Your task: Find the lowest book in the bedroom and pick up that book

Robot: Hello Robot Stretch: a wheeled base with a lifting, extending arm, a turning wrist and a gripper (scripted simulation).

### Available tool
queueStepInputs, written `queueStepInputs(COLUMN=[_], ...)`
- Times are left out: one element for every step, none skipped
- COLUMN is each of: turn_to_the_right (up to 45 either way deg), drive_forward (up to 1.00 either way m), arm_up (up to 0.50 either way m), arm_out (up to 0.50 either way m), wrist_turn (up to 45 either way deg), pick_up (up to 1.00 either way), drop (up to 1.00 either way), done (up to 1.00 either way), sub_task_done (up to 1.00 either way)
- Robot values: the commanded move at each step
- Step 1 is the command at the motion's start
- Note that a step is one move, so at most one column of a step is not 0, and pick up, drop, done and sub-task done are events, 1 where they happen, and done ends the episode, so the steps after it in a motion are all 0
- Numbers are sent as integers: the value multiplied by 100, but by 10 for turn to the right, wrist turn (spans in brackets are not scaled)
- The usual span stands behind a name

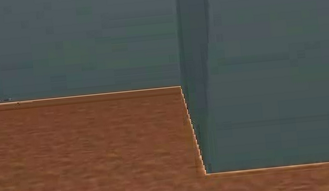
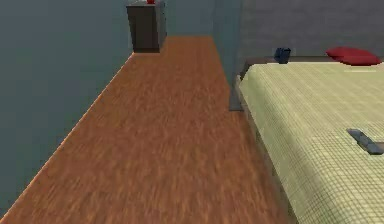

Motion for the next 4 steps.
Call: queueStepInputs(turn_to_the_right=[210,0,-450,0], drive_forward=[0,65,0,45], arm_up=[0,0,0,0], arm_out=[0,0,0,0], wrist_turn=[0,0,0,0], pick_up=[0,0,0,0], drop=[0,0,0,0], done=[0,0,0,0], sub_task_done=[0,0,0,0])
